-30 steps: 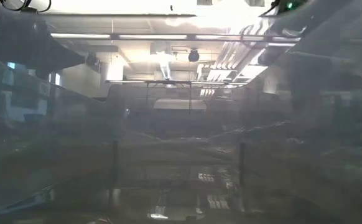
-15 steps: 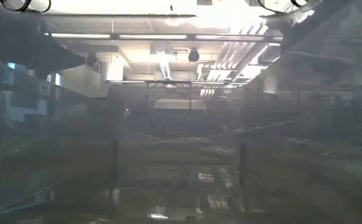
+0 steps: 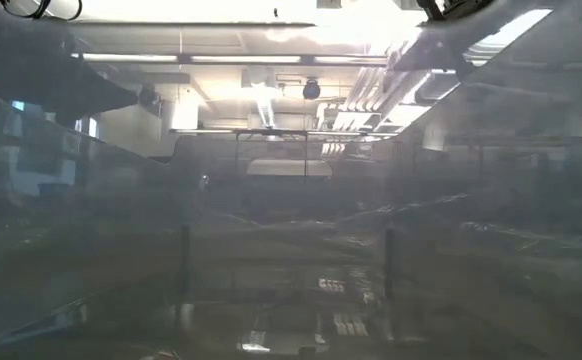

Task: Pick & Place Toothbrushes
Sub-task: Put the blue toothbrush into the top black bin

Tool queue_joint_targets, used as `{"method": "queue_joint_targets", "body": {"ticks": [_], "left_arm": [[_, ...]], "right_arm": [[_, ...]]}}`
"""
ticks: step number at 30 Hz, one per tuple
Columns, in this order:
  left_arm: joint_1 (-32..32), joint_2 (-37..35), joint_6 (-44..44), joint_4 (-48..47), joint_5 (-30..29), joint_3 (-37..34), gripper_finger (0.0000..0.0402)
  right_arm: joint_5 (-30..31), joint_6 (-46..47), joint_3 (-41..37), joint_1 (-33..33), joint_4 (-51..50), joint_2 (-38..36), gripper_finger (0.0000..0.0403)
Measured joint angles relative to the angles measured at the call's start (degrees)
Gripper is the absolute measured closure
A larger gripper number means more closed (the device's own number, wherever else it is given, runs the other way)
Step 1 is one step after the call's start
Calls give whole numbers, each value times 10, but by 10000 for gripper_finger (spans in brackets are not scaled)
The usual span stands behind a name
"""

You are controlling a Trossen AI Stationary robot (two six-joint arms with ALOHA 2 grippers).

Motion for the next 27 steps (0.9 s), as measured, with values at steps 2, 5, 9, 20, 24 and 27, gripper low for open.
{"method": "queue_joint_targets", "body": {"ticks": [2, 5, 9, 20, 24, 27], "left_arm": [[0, 0, 0, 0, 0, 0, 402], [0, 0, 0, 0, -1, 0, 402], [0, 0, 0, 0, -1, 0, 402], [0, 0, 0, 0, -3, 0, 402], [0, 0, 0, 0, -7, 0, 402], [0, 0, 0, 0, -9, 0, 402]], "right_arm": [[23, -16, 0, -7, 20, 0, 400], [55, -51, 0, -17, 68, 10, 400], [76, -114, 0, -30, 142, 33, 400], [76, -155, 1, -73, 214, 107, 400], [61, -167, 16, -89, 213, 127, 400], [56, -187, 31, -100, 213, 141, 400]]}}
